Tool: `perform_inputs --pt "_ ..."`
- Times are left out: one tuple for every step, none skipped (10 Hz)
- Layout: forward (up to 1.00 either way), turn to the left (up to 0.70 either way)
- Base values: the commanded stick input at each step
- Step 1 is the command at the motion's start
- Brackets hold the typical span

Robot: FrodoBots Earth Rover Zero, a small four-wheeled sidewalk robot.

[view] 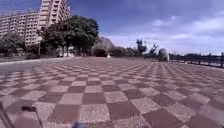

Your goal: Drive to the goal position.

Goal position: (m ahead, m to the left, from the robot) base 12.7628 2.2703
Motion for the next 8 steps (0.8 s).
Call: perform_inputs --pt "0.7 0.0" --pt "0.7 0.0" --pt "0.7 0.0" --pt "0.7 0.0" --pt "0.7 0.0" --pt "0.7 0.0" --pt "0.7 0.0" --pt "0.7 0.0"
